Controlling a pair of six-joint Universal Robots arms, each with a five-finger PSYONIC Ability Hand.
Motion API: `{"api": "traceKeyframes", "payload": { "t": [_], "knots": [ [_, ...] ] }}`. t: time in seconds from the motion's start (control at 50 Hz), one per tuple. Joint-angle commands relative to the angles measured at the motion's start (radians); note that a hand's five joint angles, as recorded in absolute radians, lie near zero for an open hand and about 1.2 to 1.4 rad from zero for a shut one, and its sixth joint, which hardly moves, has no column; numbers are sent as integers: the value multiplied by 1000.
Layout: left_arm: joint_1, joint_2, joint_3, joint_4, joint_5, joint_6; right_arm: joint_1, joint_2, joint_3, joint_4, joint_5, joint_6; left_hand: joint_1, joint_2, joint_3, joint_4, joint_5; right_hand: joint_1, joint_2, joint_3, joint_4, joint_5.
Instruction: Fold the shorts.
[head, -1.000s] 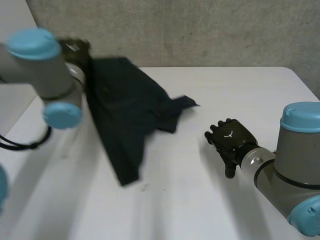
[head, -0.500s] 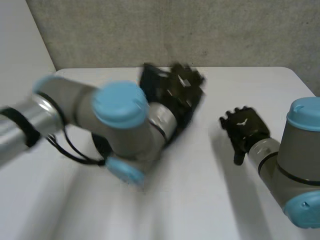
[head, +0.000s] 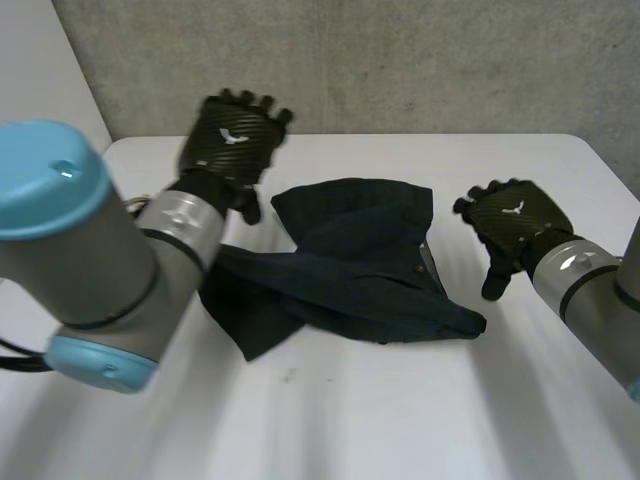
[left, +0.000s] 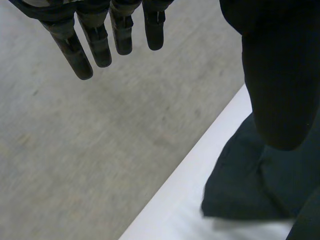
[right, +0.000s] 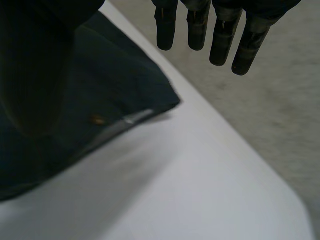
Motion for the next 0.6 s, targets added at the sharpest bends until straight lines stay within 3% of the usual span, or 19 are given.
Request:
{"api": "traceKeyframes", "payload": {
  "t": [0.02,0.14,0.3,0.4,0.42,0.46,0.48,0.5,0.6],
  "knots": [
    [128,13,-44,-85,91,-51,5,-21,-68,241,-68,157,78,73,63,73,72,-28,-44,-39,-60,-62],
    [179,-48,-34,-259,154,-67,2,-3,-78,267,-84,234,87,82,72,82,81,-28,-44,-39,-60,-62],
    [176,-189,7,-250,149,-59,17,137,-89,230,-70,243,119,114,104,114,113,-28,-44,-39,-60,-62],
    [165,-298,78,-253,117,-53,17,236,-95,155,-67,266,277,272,262,272,271,-28,-44,-39,-60,-62],
    [162,-330,103,-256,102,-53,19,244,-97,140,-64,274,391,386,376,386,385,28,12,18,-4,-6],
    [159,-350,121,-257,92,-53,19,247,-100,112,-54,285,611,606,596,606,605,408,393,398,377,374],
    [154,-359,137,-257,86,-51,17,244,-103,88,-48,295,1028,1023,1013,1023,1022,983,967,973,951,949],
    [153,-359,142,-259,83,-51,17,241,-109,77,-48,298,1183,1178,1168,1178,1177,1191,1176,1181,1160,1157],
    [130,-307,177,-262,82,-51,23,159,-167,66,-64,262,1184,1180,1170,1179,1179,1193,1178,1183,1162,1159]
  ]
}}
